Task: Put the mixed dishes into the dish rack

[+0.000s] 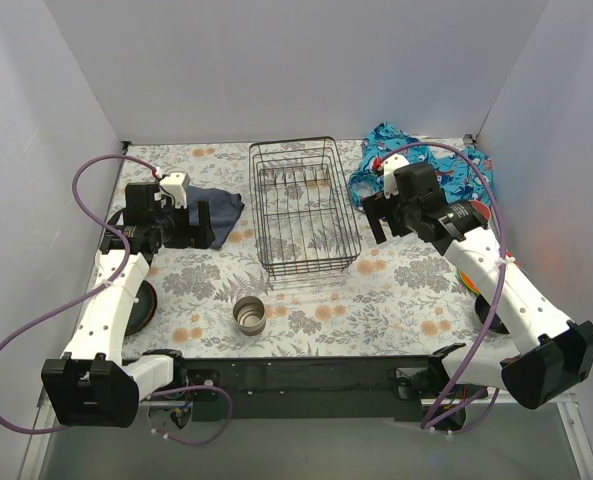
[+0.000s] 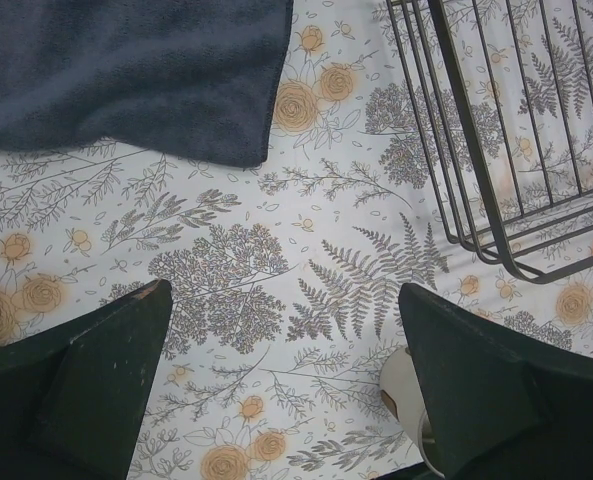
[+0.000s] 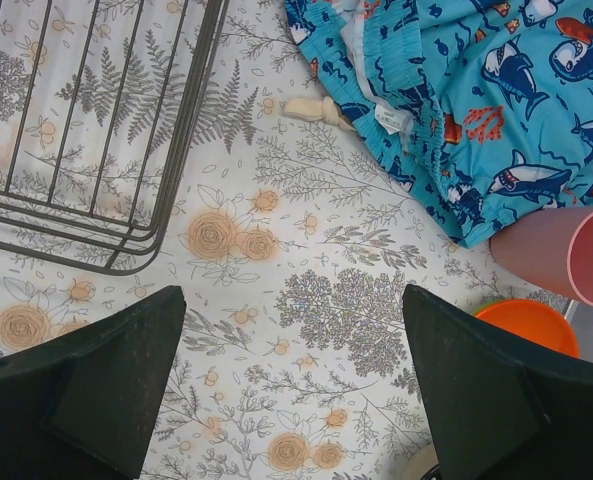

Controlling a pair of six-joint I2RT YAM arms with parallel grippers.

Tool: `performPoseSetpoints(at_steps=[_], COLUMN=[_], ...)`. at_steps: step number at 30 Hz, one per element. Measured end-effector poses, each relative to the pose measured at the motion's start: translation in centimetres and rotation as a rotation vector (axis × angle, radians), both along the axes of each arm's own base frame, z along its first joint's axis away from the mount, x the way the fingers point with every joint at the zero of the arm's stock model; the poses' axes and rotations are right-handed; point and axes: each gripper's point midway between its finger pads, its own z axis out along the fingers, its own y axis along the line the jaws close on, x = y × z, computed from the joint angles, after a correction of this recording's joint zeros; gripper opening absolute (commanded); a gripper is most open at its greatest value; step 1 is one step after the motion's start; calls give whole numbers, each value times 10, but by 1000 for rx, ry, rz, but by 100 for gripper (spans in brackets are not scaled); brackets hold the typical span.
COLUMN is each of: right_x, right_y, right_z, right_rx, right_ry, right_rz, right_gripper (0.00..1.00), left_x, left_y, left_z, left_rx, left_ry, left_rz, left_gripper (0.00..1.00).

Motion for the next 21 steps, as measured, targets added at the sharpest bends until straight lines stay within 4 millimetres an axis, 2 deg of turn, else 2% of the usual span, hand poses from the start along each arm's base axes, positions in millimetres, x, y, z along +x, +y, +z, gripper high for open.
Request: performPoseSetpoints(at_steps=[10, 13, 17, 21], right_x=[3, 8, 15, 26], right_y=[-4, 2, 22, 58], right_z=[2, 7, 19, 29], right_rx=[2, 13, 84, 208], right_ry=[-1, -2, 14, 64], right_rz=[-21, -9, 45, 108], right_gripper=[98, 92, 81, 80], left_x=[3, 3, 3, 1], left_y=[0, 0, 0, 9], left_z=[2, 2, 2, 3], left_rx=[-2, -1, 2, 33], left_ry=[-6, -6, -7, -10], left_rz=[-2, -1, 2, 35], left_gripper=[98, 98, 98, 98])
